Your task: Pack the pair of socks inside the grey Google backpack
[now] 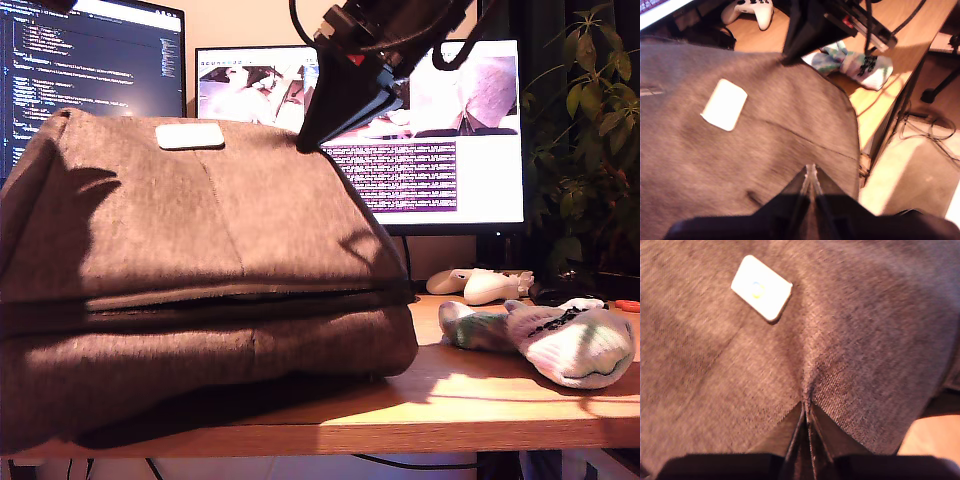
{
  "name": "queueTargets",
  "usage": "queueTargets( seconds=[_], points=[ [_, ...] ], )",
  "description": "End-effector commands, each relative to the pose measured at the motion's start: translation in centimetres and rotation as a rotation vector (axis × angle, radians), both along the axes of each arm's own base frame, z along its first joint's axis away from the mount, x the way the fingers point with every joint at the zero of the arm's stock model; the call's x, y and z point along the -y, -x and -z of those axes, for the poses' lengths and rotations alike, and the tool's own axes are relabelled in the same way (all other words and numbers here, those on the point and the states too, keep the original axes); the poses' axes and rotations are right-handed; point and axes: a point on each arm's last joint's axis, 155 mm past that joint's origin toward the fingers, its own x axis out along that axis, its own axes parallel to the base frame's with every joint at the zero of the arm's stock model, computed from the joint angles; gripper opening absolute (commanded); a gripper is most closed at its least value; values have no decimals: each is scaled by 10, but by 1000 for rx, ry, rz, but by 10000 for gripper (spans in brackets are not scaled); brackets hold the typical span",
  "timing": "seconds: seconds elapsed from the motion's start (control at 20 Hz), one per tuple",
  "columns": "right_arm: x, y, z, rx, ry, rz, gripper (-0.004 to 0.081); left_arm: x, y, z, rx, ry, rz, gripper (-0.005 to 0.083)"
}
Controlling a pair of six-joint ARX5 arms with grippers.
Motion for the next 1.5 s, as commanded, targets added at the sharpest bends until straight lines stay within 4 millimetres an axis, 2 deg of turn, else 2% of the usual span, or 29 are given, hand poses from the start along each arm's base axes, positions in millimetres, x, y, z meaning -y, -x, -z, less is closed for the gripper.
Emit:
queueTargets(
  seconds=[0.0, 0.1, 0.2, 0.35, 0.4, 0.5, 0.6, 0.65, 0.7, 0.8, 0.85, 0.95, 1.1, 1.3, 1.45],
  points=[
    [-11, -12, -38, 74, -59, 1, -13, 2, 4, 2, -29, 25, 2, -24],
    [-13, -15, -60, 105, -83, 1, -13, 5, 13, 8, -74, 29, 31, -21],
    [-15, -17, -77, 130, -103, 1, -13, 8, 23, 13, -142, 49, 47, 30],
    [-16, -18, -88, 144, -114, 0, -13, 7, 35, 23, -232, 54, 46, 176],
    [-16, -17, -88, 142, -114, -2, -13, 4, 38, 27, -260, 45, 34, 196],
    [-15, -17, -86, 135, -109, -2, -13, 7, 47, 31, -301, 46, 63, 149],
    [-15, -16, -86, 135, -109, -4, -13, 25, 67, 22, -361, 119, 176, 146],
    [-15, -16, -86, 134, -109, -4, -13, 32, 70, 16, -354, 144, 215, 145],
    [-15, -16, -86, 134, -109, -4, -13, 33, 64, 14, -331, 145, 205, 136],
    [-15, -16, -85, 131, -107, -4, -13, 23, 51, 23, -322, 101, 98, 7],
    [-15, -16, -85, 131, -106, -4, -13, 19, 46, 26, -285, 61, 82, -14],
    [-15, -15, -84, 128, -104, -4, -13, 16, 41, 24, -227, 31, 47, -15],
    [-14, -15, -83, 122, -99, -4, -13, -2, 22, 13, -54, -33, -82, -19],
    [-14, -14, -82, 120, -98, -4, -13, -9, 21, -1, 52, -48, -138, -20],
    [-14, -14, -82, 120, -97, -4, -13, -1, 21, -5, 96, -53, -131, -20]
  ],
)
